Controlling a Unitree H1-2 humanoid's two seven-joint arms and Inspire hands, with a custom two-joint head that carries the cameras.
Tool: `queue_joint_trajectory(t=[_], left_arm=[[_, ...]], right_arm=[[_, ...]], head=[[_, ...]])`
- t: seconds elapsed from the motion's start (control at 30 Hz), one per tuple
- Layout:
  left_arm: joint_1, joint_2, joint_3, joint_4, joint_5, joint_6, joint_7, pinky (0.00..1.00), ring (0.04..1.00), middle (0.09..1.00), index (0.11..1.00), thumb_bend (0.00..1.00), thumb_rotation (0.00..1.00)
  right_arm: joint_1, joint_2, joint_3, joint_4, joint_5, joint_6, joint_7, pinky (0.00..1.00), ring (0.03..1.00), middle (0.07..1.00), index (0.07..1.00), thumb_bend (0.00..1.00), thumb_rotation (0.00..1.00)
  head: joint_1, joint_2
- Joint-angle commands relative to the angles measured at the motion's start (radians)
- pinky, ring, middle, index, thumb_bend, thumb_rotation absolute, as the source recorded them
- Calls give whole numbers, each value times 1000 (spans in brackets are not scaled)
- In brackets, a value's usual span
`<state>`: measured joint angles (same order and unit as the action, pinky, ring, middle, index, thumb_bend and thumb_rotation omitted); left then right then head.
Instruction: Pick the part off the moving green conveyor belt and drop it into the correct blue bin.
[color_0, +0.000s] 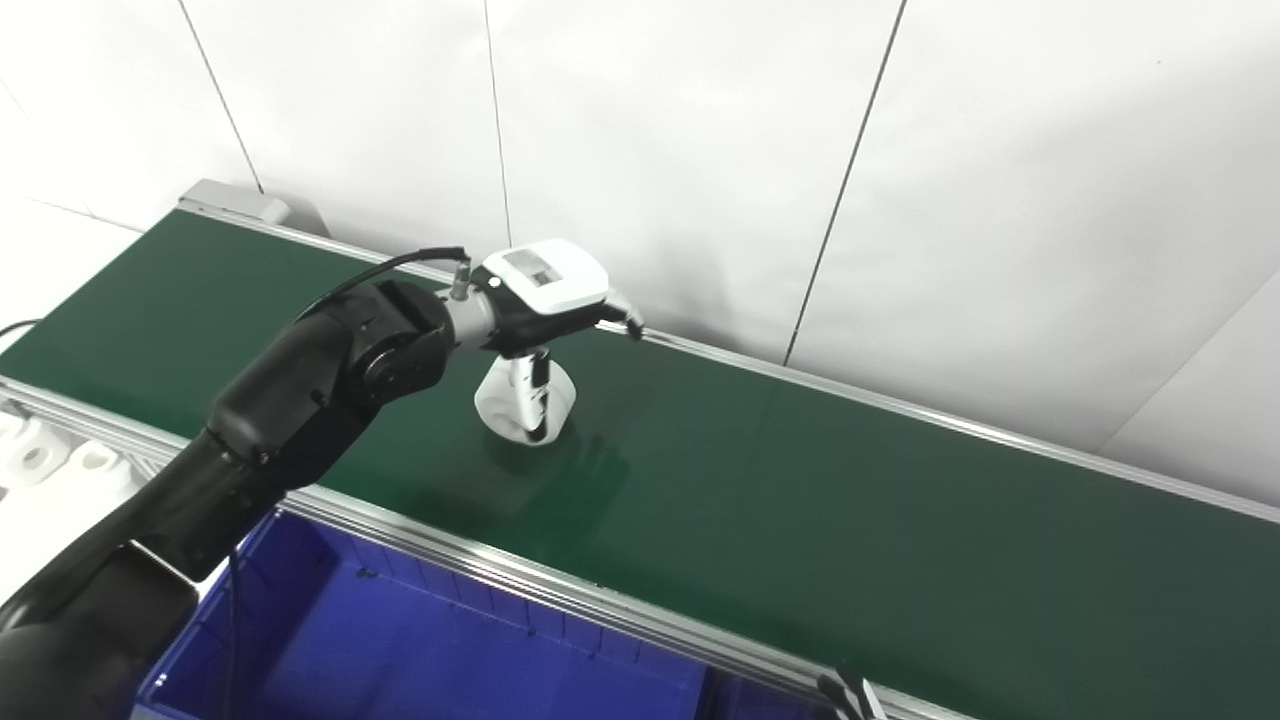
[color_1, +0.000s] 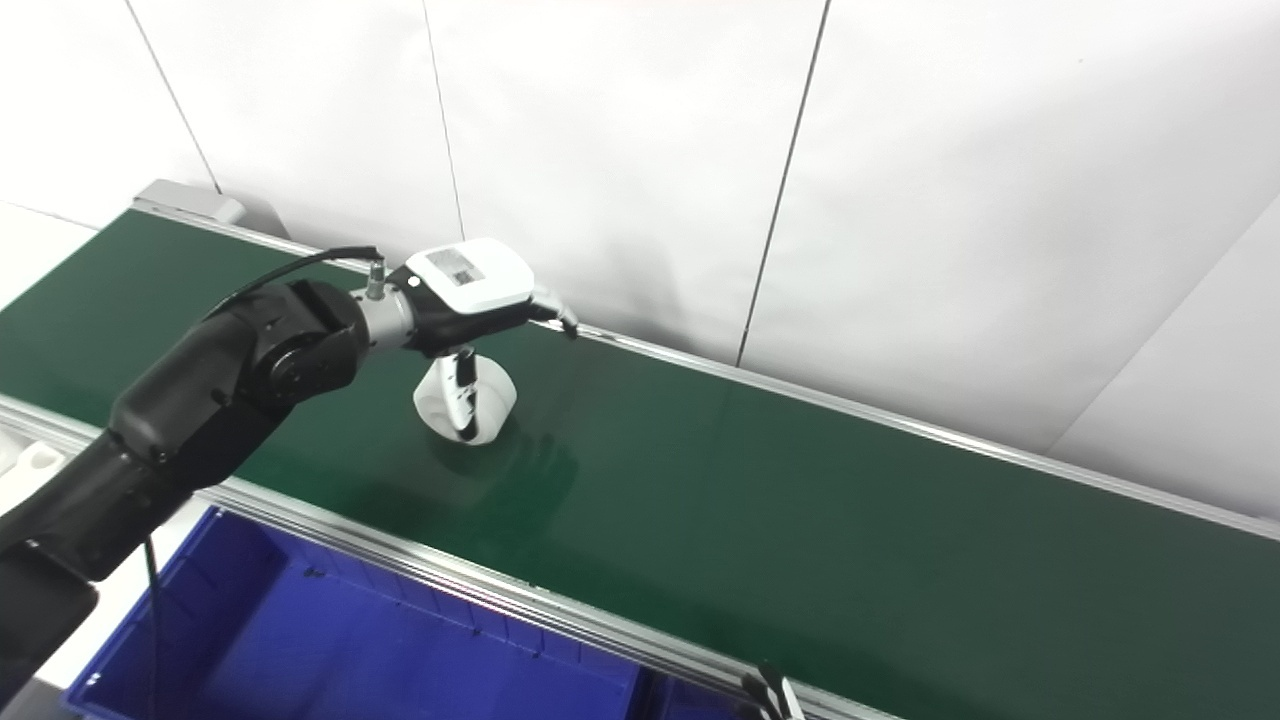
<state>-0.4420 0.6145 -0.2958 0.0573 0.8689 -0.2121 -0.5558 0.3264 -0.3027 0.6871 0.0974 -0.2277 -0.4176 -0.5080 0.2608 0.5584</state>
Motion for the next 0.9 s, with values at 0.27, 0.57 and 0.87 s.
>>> queue_joint_trajectory(t=[0.27,0.57,0.87], left_arm=[[-30,18,-21,45,56,45,31,735,822,828,795,1000,220],[9,-45,-66,206,188,21,397,700,783,803,779,997,159],[7,-160,-111,389,139,11,583,585,683,718,711,926,91]], right_arm=[[18,11,-24,-48,-9,-52,29,721,815,874,945,837,1000],[28,19,-38,-58,-8,-52,49,723,814,873,943,837,1000],[36,29,-45,-64,-9,-52,65,718,810,868,934,844,1000]], head=[[-2,13],[-10,17],[-20,26]])
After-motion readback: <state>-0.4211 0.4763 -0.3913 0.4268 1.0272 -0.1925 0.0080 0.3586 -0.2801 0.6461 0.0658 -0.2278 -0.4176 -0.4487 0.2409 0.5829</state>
